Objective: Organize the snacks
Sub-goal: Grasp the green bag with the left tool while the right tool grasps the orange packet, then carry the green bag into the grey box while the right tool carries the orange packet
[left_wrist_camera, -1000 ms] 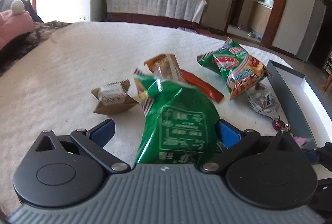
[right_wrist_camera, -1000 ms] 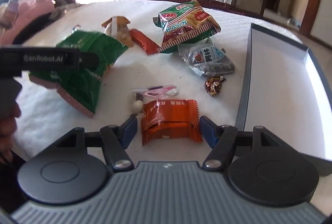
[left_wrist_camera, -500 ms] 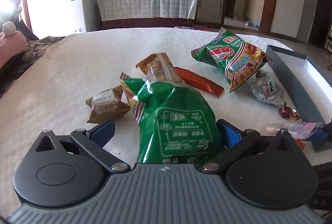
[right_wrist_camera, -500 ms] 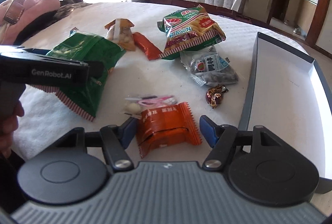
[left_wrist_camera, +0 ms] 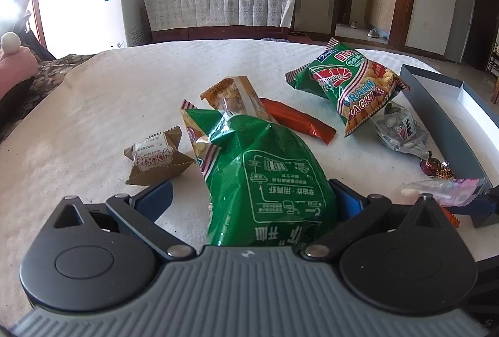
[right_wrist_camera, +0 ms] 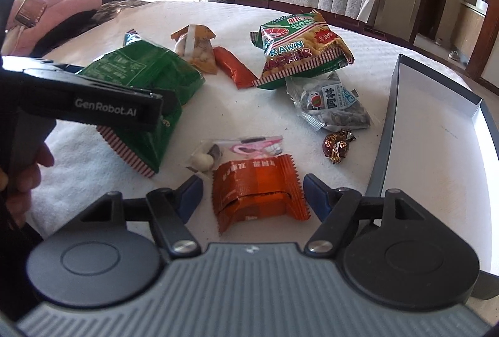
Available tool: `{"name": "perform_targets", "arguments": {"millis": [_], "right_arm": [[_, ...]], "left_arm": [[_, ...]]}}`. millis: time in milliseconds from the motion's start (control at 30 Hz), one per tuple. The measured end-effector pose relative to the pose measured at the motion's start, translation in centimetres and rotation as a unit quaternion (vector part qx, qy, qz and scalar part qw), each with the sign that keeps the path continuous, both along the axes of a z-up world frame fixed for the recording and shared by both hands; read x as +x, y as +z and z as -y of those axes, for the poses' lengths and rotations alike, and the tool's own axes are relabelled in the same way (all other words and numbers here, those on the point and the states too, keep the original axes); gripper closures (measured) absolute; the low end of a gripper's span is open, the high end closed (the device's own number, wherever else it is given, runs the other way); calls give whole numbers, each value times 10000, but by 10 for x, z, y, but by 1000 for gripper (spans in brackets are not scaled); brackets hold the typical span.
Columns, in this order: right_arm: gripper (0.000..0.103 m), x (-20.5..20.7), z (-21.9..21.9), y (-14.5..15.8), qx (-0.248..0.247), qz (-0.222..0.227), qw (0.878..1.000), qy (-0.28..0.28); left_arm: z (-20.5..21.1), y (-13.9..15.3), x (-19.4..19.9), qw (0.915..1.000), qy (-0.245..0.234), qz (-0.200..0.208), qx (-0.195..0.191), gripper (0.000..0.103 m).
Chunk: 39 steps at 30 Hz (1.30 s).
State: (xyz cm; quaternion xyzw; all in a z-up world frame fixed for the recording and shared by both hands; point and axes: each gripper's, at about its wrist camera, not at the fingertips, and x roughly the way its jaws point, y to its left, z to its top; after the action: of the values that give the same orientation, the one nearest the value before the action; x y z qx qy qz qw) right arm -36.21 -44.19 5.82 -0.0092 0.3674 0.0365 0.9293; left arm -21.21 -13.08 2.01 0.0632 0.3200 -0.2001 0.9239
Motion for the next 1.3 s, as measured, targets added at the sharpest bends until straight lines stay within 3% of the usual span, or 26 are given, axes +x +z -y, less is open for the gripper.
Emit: {"name": "perform_targets", "arguments": {"millis": [100, 333, 467, 633, 833, 900, 933, 967, 1067, 1300], "right_arm": [[33, -3, 5, 3, 228, 55, 9997, 70], [27, 2, -2, -3, -156, 16, 9999, 27], [25, 1, -1, -3, -141, -20, 9999, 74], [47, -8, 7, 4, -2, 23, 10000, 96], [46, -7, 5, -1, 4, -90, 9998, 158], [45, -6, 6, -2, 29, -90, 9999, 133], [45, -6, 6, -2, 52, -101, 9999, 127], [45, -6, 7, -2, 95, -114, 9998, 141], [58, -9, 12, 0, 260, -141, 9995, 103], [59, -25, 18, 7, 602, -14, 9981, 84]], "left_arm": [[-4, 0, 4, 9998, 44, -129, -115, 0], [-4, -2, 5, 9996, 49, -210, -208, 0], [-7, 0, 2, 9992, 62, -294, -261, 0], [-8, -1, 0, 9989, -109, -373, -274, 0], [0, -7, 2, 9986, -281, -422, -144, 0], [3, -6, -1, 9986, -378, -355, -89, 4], [2, -5, -2, 9982, -482, -339, -133, 14], [2, -4, -4, 9980, -531, -307, -154, 17], [3, -2, -5, 9982, -566, -202, -74, 25], [2, 3, -6, 9985, -545, -79, -82, 31]]}}
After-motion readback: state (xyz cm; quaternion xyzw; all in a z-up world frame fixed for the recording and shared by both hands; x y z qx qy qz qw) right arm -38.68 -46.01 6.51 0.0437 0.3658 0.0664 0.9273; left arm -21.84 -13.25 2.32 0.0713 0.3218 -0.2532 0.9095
